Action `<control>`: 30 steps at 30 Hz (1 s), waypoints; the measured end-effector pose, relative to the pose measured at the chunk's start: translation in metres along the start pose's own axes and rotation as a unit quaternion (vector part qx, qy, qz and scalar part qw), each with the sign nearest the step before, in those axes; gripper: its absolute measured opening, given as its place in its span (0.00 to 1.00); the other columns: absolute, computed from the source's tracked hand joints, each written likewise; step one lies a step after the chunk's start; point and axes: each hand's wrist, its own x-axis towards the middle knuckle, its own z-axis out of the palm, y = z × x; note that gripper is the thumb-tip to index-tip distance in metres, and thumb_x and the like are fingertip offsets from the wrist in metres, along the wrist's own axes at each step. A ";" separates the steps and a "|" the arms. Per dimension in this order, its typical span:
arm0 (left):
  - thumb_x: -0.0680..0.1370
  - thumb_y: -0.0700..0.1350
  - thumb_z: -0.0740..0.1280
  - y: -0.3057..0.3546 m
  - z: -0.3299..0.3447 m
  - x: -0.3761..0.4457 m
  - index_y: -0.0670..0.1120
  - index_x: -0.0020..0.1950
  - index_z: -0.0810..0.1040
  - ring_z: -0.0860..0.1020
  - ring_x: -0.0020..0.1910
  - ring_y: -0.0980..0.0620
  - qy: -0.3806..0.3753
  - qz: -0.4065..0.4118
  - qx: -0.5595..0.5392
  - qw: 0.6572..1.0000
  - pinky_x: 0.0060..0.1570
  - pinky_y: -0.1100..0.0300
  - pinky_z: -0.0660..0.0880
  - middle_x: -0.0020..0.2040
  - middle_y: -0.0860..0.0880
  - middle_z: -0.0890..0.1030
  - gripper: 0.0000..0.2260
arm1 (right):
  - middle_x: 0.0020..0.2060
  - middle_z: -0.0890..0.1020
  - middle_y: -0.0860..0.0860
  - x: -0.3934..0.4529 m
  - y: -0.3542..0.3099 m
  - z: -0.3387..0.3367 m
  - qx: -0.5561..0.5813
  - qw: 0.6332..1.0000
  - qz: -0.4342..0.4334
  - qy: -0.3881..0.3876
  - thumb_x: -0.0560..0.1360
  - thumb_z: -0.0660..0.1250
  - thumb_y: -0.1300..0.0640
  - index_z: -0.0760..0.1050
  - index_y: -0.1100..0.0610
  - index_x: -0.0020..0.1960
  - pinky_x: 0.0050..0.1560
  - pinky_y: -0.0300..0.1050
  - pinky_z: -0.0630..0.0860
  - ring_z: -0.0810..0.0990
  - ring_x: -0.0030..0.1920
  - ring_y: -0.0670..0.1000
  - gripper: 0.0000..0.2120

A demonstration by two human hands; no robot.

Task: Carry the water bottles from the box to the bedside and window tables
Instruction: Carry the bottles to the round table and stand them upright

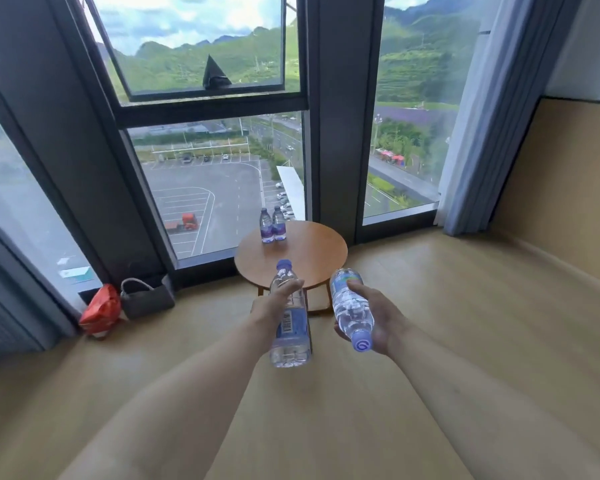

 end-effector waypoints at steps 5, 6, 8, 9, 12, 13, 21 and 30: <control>0.66 0.57 0.82 0.064 0.030 0.089 0.40 0.64 0.78 0.83 0.42 0.39 0.014 0.005 -0.032 0.999 0.57 0.37 0.80 0.46 0.39 0.84 0.33 | 0.34 0.78 0.55 0.097 -0.083 0.007 -0.008 1.000 0.011 -0.007 0.75 0.73 0.48 0.75 0.61 0.54 0.41 0.51 0.77 0.78 0.32 0.54 0.18; 0.66 0.57 0.82 0.073 0.034 0.106 0.40 0.64 0.79 0.82 0.42 0.39 0.016 0.000 -0.030 0.999 0.57 0.38 0.81 0.46 0.39 0.84 0.33 | 0.34 0.78 0.55 0.114 -0.092 0.011 -0.013 1.000 0.013 -0.006 0.75 0.72 0.48 0.75 0.61 0.54 0.40 0.50 0.78 0.78 0.31 0.54 0.18; 0.65 0.57 0.82 0.087 0.040 0.140 0.40 0.63 0.79 0.83 0.42 0.39 0.021 -0.008 -0.021 1.000 0.57 0.38 0.81 0.46 0.39 0.84 0.33 | 0.35 0.77 0.55 0.148 -0.108 0.017 -0.011 0.999 0.029 -0.011 0.75 0.72 0.47 0.75 0.61 0.53 0.41 0.50 0.77 0.77 0.32 0.53 0.18; 0.65 0.57 0.82 0.095 0.042 0.159 0.40 0.63 0.79 0.84 0.43 0.38 0.023 -0.011 -0.021 0.999 0.57 0.37 0.80 0.46 0.39 0.85 0.34 | 0.35 0.76 0.54 0.165 -0.116 0.019 -0.006 0.999 0.043 -0.017 0.75 0.72 0.47 0.74 0.61 0.52 0.42 0.49 0.75 0.76 0.33 0.53 0.17; 0.62 0.58 0.82 0.119 0.046 0.222 0.42 0.62 0.80 0.86 0.50 0.37 0.021 -0.014 -0.011 1.000 0.57 0.38 0.81 0.50 0.40 0.87 0.34 | 0.35 0.74 0.53 0.215 -0.138 0.026 -0.005 0.996 0.080 -0.028 0.74 0.72 0.49 0.73 0.62 0.50 0.41 0.45 0.72 0.74 0.34 0.51 0.17; 0.62 0.58 0.82 0.127 0.047 0.246 0.43 0.61 0.80 0.86 0.50 0.37 0.018 -0.009 -0.003 1.000 0.57 0.39 0.81 0.49 0.40 0.87 0.34 | 0.34 0.76 0.53 0.234 -0.146 0.029 -0.014 0.996 0.080 -0.020 0.75 0.72 0.50 0.73 0.62 0.52 0.39 0.44 0.74 0.75 0.33 0.51 0.17; 0.64 0.53 0.81 0.195 0.045 0.425 0.47 0.57 0.80 0.87 0.49 0.39 -0.004 -0.021 -0.018 1.000 0.57 0.40 0.81 0.48 0.42 0.88 0.25 | 0.36 0.79 0.55 0.392 -0.217 0.064 -0.062 0.996 0.054 0.037 0.78 0.69 0.51 0.75 0.61 0.51 0.36 0.47 0.79 0.79 0.34 0.53 0.13; 0.69 0.38 0.78 0.240 0.033 0.566 0.42 0.53 0.84 0.85 0.43 0.47 0.009 -0.041 0.009 0.999 0.43 0.55 0.81 0.49 0.43 0.87 0.14 | 0.36 0.85 0.57 0.532 -0.252 0.075 -0.136 0.980 0.099 0.108 0.72 0.75 0.58 0.80 0.63 0.52 0.32 0.44 0.79 0.83 0.32 0.53 0.12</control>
